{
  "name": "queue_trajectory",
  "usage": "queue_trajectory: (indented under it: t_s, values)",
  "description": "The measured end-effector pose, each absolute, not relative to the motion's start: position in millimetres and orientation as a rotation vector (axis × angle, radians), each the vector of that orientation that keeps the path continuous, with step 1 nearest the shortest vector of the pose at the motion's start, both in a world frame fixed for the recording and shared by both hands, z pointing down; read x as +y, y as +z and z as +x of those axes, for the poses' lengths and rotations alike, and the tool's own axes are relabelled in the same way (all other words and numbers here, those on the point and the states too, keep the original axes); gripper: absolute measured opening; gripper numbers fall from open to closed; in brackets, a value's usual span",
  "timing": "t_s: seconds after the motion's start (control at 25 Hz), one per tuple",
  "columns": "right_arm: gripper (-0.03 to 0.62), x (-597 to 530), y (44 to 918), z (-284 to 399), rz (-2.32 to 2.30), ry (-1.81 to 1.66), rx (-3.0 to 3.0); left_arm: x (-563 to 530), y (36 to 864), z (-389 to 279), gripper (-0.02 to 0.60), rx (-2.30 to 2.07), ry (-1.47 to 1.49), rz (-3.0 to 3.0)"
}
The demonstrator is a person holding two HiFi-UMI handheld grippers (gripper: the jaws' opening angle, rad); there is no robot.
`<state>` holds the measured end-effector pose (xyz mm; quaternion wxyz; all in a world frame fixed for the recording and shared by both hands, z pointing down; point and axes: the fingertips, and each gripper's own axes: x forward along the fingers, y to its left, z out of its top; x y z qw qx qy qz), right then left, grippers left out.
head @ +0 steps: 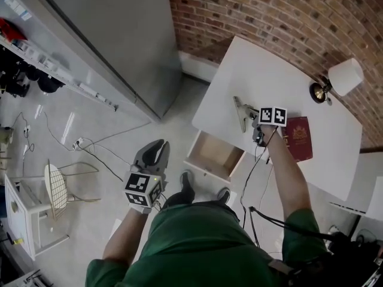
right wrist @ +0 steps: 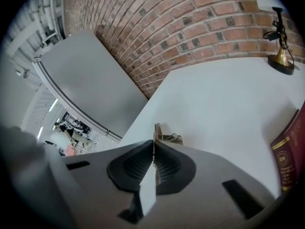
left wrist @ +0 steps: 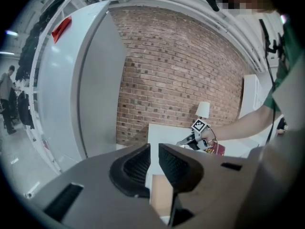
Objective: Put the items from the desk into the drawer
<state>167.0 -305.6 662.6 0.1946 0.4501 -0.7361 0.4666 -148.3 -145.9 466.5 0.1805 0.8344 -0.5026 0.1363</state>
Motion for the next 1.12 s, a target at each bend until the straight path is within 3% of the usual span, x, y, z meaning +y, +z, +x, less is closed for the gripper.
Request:
queue_trajectory:
  t_s: [0.72,1.12]
  values:
    - [0.012,-176,605,153,0.968,1.01,-2.252,-97,467,-61,0.048,-1.395,0.356,2.408]
    - [0.012,-79,619,81,0.597,0.606,-2.287,-71,505,-67,0.048,-1.396,0.359,2.311]
